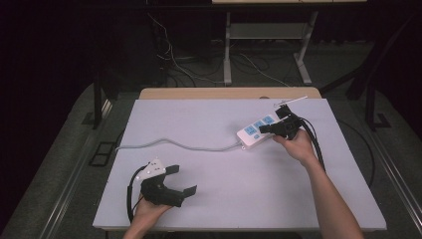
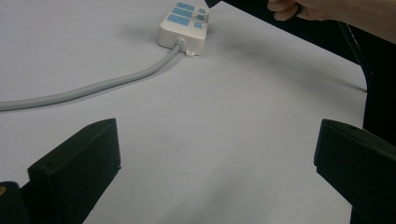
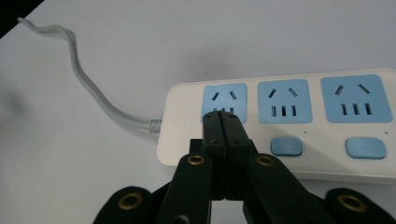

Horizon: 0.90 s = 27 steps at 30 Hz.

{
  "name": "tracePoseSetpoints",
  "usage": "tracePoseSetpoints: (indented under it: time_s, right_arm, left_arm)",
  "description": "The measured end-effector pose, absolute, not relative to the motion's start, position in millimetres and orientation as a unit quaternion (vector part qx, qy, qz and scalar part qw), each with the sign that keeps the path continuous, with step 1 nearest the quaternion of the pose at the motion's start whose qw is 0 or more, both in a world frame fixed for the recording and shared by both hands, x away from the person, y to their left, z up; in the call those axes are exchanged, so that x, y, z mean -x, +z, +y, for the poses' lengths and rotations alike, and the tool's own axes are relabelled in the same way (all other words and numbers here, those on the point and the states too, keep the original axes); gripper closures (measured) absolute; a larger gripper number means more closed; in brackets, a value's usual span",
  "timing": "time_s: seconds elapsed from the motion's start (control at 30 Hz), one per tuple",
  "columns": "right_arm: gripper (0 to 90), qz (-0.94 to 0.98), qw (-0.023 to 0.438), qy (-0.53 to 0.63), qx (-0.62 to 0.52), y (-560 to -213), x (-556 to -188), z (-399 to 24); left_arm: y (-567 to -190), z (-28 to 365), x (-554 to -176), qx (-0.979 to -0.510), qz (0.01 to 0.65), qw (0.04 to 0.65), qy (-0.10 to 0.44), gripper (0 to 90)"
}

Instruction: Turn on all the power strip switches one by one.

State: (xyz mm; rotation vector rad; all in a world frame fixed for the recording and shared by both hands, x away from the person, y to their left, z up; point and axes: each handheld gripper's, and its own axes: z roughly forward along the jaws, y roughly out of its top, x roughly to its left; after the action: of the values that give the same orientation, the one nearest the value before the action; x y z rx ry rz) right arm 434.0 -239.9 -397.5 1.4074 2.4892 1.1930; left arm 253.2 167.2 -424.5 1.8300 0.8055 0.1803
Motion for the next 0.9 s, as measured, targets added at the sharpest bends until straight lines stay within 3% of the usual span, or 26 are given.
tracePoseSetpoints:
  time_s: [0.9]
  right_arm:
    - [89.9,0.804,0.001,0.373,-0.464,-419.2,-444.6,-231.2]
  left_arm:
    - [-424.7,167.0,-253.7,-0.773,0.335,0.533,0.079,0.0]
